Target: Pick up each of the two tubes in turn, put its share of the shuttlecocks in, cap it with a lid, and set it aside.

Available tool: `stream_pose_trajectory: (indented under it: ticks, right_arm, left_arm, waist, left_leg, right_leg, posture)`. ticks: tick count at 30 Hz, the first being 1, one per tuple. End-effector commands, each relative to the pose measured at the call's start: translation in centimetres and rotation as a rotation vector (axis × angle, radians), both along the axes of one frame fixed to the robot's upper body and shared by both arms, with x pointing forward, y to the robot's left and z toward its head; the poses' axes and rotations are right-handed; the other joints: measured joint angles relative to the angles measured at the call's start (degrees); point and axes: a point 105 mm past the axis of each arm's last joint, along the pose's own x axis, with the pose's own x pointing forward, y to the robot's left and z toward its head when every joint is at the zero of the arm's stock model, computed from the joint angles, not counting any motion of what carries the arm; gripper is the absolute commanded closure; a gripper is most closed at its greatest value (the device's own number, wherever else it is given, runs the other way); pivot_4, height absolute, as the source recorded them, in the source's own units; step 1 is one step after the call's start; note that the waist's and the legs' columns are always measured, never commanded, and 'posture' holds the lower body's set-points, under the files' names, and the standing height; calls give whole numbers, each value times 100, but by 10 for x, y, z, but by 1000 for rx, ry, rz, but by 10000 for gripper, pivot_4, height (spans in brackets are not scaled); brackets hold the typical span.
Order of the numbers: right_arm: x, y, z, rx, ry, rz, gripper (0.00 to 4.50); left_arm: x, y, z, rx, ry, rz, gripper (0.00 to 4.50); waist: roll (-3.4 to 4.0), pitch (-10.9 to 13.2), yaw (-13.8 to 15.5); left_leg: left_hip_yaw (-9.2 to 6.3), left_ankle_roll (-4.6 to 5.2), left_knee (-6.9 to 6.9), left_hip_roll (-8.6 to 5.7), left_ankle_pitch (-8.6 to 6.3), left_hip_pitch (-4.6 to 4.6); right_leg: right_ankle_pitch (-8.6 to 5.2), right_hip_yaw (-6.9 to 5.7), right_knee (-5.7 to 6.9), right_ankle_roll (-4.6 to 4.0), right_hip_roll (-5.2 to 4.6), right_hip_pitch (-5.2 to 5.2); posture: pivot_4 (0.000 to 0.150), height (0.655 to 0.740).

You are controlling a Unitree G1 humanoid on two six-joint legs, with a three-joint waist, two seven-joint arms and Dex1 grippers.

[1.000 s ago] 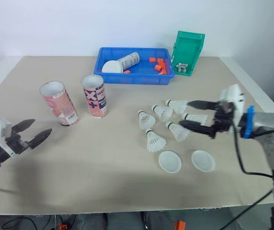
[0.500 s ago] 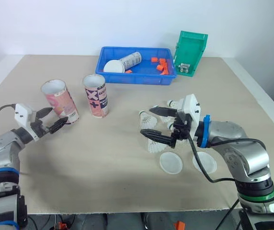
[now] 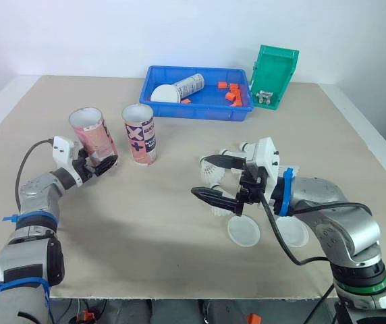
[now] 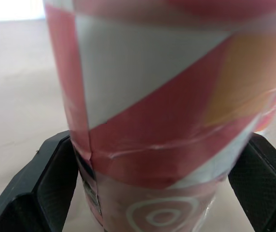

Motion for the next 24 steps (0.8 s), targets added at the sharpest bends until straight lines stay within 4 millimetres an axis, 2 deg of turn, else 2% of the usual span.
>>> stream_pose_trajectory:
  ticks: [1,3,4,7,8,18,20,22,24]
  right_arm:
    - [-5,0,11,22,-53,-9,169]
    - [-5,-1,11,23,-56,-24,169]
    - [-4,-2,11,23,-56,-30,0]
    - [-4,-4,11,23,-55,-42,0]
    - [-4,-5,11,22,-55,-44,0]
    - [-3,-18,4,-3,-33,-75,0]
    - [-6,-24,1,-20,-14,-80,0]
    - [-22,-44,-4,-52,70,-74,0]
    - [-33,-53,-5,-59,122,-66,0]
  left_arm:
    - [5,-5,9,23,-30,-6,711]
    - [5,-8,8,21,-29,-15,711]
    - [6,-9,8,19,-32,-15,5942]
    - [6,-8,9,17,-34,-8,15685]
    - [6,-8,9,27,-35,-8,17518]
    - [-5,3,12,43,-55,-42,17518]
    - [-12,-2,8,88,-29,-118,17518]
    - [-36,-12,15,196,29,-327,17518]
    - [-54,-19,19,250,81,-435,17518]
  waist:
    - [0,0,0]
    - [0,0,0]
    - [0,0,1]
    - [0,0,3]
    - [0,0,3]
    - [0,0,-3]
    - [0,0,-3]
    - [-1,0,0]
    - [-5,-3,-10]
  left_leg:
    - [-3,0,0,0,0,0]
    - [-10,-2,0,0,1,-1]
    - [-13,-2,0,0,1,-1]
    - [-20,-5,0,0,3,-1]
    - [-20,-5,0,0,3,-1]
    - [-26,-11,-1,0,7,-1]
    - [-27,-11,-2,0,7,-1]
    - [-28,-11,-3,0,7,-1]
    - [-31,-16,-8,0,4,-6]
  right_leg:
    - [0,-2,0,-1,1,1]
    - [-1,-7,0,-1,2,4]
    - [-1,-9,0,-2,2,5]
    - [-1,-14,0,-2,2,9]
    - [-1,-14,0,-1,3,9]
    - [-2,-20,0,-2,3,10]
    - [-3,-20,0,-4,3,9]
    - [-4,-21,0,-6,3,10]
    - [-7,-21,0,-22,1,13]
  posture:
    - [1500,7037]
    - [1500,7037]
    - [1500,7037]
    - [1500,7037]
    - [1500,7037]
    - [1500,7037]
    - [1500,7037]
    - [1500,7037]
    - [1500,7037]
